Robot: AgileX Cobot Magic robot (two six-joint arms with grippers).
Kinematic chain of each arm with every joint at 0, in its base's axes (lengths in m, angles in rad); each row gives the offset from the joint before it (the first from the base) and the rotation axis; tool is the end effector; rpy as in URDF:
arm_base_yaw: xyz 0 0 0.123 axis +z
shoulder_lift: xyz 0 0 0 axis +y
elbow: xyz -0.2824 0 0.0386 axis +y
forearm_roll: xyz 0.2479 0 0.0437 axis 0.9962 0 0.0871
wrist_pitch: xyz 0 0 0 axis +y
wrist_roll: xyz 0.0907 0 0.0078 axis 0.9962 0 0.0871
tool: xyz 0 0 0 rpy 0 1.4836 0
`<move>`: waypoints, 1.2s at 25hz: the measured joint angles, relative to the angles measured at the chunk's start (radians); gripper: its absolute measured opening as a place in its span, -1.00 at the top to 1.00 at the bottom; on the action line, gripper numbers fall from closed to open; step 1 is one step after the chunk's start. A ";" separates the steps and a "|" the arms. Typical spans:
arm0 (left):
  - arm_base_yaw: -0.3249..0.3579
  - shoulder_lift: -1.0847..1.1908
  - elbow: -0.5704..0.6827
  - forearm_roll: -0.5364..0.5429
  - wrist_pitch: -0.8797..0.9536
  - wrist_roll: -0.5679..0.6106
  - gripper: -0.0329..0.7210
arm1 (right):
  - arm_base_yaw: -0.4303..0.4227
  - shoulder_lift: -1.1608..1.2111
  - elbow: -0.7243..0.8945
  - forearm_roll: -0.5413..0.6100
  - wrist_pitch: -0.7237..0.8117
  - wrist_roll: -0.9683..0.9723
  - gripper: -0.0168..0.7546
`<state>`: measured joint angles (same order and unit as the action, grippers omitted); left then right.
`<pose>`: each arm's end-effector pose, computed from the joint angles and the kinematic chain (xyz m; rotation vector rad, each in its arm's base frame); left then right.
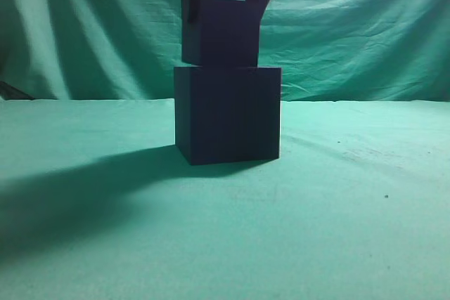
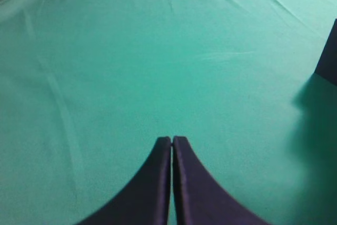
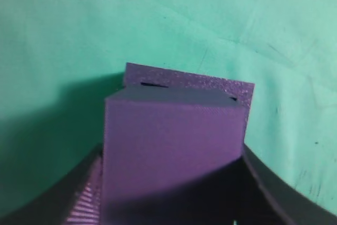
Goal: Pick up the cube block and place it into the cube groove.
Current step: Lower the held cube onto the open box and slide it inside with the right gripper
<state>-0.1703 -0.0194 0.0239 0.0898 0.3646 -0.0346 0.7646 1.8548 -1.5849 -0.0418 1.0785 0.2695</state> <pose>0.0521 -0.0060 0.1734 0.1808 1.8427 -0.0547 0.2869 0.2706 0.2726 -0.7172 2.7562 0.1703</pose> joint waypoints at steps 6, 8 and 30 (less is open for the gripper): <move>0.000 0.000 0.000 0.000 0.000 0.000 0.91 | 0.000 0.015 -0.001 -0.019 0.046 0.050 -0.13; 0.000 0.000 0.000 0.000 0.000 0.000 0.91 | 0.000 0.019 -0.002 -0.023 0.059 0.063 -0.13; 0.000 0.000 0.000 0.000 0.000 0.000 0.91 | 0.000 0.062 -0.124 -0.038 0.144 0.043 -0.43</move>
<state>-0.1703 -0.0194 0.0239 0.0898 0.3646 -0.0346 0.7646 1.9165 -1.7091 -0.0802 1.2229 0.3129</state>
